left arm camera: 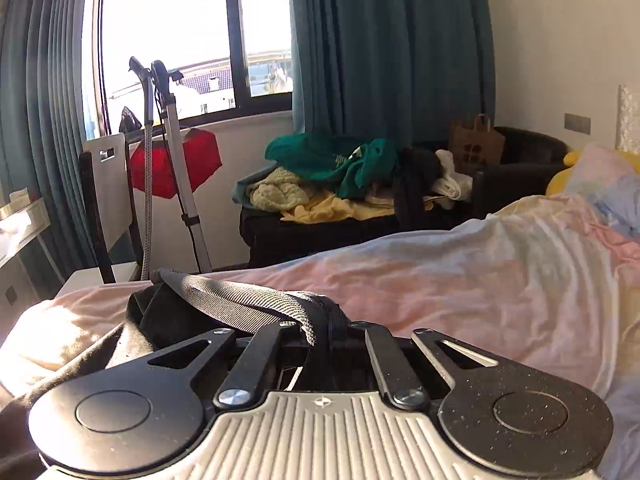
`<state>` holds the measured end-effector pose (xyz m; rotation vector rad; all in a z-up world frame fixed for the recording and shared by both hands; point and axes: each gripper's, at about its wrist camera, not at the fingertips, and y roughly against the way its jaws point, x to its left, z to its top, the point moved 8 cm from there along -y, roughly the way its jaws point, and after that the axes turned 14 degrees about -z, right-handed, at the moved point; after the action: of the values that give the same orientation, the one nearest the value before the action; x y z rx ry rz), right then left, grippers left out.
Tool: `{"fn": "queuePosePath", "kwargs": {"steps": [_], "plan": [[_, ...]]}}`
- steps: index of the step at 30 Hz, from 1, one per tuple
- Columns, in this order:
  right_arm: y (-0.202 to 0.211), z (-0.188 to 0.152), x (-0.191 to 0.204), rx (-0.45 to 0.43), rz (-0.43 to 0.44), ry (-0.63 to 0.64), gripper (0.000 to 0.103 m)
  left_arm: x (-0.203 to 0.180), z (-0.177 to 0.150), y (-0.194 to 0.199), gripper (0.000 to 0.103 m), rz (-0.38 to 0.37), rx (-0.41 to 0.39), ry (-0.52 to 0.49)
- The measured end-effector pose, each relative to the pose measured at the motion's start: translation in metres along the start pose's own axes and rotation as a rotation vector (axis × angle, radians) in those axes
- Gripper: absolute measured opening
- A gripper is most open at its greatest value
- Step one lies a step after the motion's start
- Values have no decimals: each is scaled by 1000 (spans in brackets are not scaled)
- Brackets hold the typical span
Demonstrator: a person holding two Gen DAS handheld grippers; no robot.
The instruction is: Fold clothes
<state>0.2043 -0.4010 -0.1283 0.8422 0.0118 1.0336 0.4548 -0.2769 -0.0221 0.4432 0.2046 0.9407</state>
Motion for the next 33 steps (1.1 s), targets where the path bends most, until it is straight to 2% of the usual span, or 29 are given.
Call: {"fn": "queuePosePath", "kwargs": {"steps": [3, 6, 9, 14, 16, 18, 21, 26, 30, 33], "plan": [[8, 3, -4, -12, -26, 12, 93, -17, 3, 62, 4, -53, -44, -50], [20, 8, -9, -22, -29, 7, 93, -43, -20, 129, 4, -125, -49, -85], [35, 12, -14, -48, -29, -1, 93, -70, -67, 196, 4, -196, -38, -113], [54, 9, -8, -49, 16, 1, 93, -95, -166, 259, 5, -240, 28, -108], [62, 5, 1, -50, 60, 14, 93, -92, -204, 271, 5, -237, 47, -45], [70, -2, 13, -51, 116, 38, 93, -80, -232, 278, 6, -242, 49, 79], [77, -14, 30, -64, 174, 103, 93, -57, -251, 287, 6, -261, 15, 284], [78, -25, 54, -73, 244, 159, 93, -39, -237, 288, 6, -267, -21, 324], [78, -32, 71, -59, 304, 182, 78, -38, -238, 287, 8, -262, -28, 279], [76, -37, 89, -38, 315, 228, 72, -34, -234, 283, 8, -282, -25, 287]]}}
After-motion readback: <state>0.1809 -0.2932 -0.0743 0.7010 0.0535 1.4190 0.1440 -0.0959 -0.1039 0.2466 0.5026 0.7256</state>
